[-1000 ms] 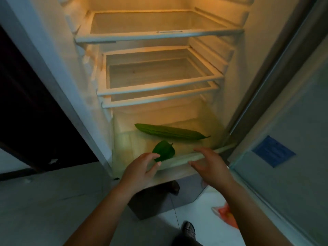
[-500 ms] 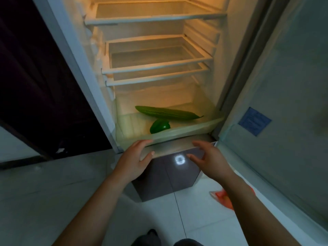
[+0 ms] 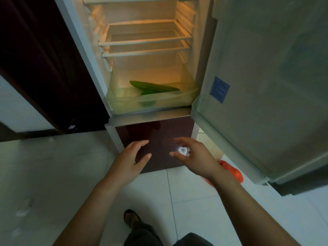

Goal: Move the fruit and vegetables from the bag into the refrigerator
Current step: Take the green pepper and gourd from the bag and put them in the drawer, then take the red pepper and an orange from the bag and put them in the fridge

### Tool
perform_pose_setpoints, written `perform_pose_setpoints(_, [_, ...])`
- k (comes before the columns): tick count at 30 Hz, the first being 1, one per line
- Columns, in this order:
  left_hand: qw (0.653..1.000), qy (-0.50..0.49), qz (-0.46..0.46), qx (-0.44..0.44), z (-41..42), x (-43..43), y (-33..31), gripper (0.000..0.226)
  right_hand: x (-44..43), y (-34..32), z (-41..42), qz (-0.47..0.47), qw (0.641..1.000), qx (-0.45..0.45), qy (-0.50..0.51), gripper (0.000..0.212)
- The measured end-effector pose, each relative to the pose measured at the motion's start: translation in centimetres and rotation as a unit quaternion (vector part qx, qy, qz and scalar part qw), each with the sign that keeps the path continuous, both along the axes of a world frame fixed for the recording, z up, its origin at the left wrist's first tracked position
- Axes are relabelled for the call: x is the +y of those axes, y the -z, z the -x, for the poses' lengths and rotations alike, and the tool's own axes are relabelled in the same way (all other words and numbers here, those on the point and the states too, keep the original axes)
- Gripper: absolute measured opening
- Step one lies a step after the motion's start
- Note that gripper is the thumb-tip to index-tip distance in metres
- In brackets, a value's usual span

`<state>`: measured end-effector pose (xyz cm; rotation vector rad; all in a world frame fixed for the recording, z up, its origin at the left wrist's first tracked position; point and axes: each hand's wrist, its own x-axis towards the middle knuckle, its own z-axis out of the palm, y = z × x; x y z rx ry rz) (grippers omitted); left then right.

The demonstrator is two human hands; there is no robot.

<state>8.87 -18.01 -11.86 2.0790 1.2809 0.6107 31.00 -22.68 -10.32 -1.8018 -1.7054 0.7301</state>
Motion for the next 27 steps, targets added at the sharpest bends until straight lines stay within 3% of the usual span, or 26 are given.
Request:
perform_pose_setpoints(9, [0.999, -0.005, -0.008, -0.035, 0.4, -10.0, -1.7, 0.046, -9.5, -2.2, -0.1, -0.012, 1.000, 0.010, 0.005, 0.047])
perform_pose_setpoints(20, [0.998, 0.060, 0.005, 0.034, 3.1, -21.2, -1.5, 0.051, -23.4, -2.7, 2.8, 0.016, 0.998, -0.042, 0.034, 0.055])
perform_pose_setpoints(27, [0.991, 0.124, 0.016, 0.050, -0.7, -26.9, -1.6, 0.049, -32.6, -1.3, 0.6, 0.046, 0.994, -0.008, 0.094, 0.057])
